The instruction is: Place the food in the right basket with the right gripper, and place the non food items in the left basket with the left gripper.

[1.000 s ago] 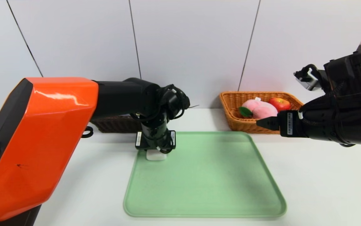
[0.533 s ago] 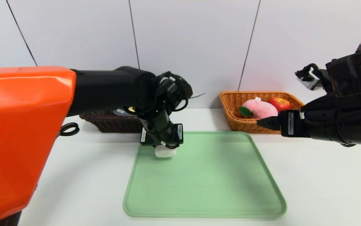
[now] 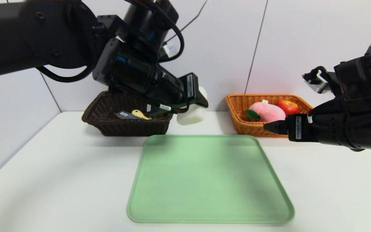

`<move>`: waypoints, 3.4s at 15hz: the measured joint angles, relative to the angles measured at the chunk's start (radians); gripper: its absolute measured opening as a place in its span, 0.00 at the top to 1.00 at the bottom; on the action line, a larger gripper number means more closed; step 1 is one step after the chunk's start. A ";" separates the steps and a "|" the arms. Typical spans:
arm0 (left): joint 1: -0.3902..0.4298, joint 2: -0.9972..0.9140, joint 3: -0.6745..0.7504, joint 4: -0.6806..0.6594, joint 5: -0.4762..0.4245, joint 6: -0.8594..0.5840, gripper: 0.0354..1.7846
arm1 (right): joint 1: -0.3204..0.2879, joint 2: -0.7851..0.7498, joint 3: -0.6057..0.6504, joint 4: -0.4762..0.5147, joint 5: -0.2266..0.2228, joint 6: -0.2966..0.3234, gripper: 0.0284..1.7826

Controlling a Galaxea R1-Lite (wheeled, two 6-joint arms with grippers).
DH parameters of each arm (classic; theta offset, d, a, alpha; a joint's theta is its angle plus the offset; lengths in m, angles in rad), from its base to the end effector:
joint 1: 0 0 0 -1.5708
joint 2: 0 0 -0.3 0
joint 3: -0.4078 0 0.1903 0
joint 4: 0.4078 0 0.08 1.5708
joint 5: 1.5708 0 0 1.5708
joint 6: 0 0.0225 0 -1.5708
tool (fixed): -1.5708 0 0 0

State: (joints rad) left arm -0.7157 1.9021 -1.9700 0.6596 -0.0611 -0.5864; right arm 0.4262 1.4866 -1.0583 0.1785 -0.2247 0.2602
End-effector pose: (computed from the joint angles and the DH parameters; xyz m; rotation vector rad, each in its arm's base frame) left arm 0.2646 -0.2319 0.3137 -0.3469 0.7705 -0.5575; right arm 0.2286 0.0983 0.2369 0.0578 0.5955 0.1187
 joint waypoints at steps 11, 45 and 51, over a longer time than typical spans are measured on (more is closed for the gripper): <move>0.301 0.111 0.001 -0.158 0.334 0.128 0.47 | -0.004 -0.006 0.006 0.004 -0.001 0.002 0.04; 0.421 -0.020 0.051 -0.107 0.289 0.257 0.11 | -0.029 -0.029 0.016 0.020 -0.002 -0.011 0.04; 0.423 -0.567 0.425 0.060 0.189 0.428 0.08 | -0.217 -0.176 -0.008 0.348 -0.002 -0.172 0.04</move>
State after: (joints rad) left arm -0.2923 1.3353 -1.5451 0.7191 0.1274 -0.1583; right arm 0.2091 1.3109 -1.0666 0.5266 -0.2264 0.0879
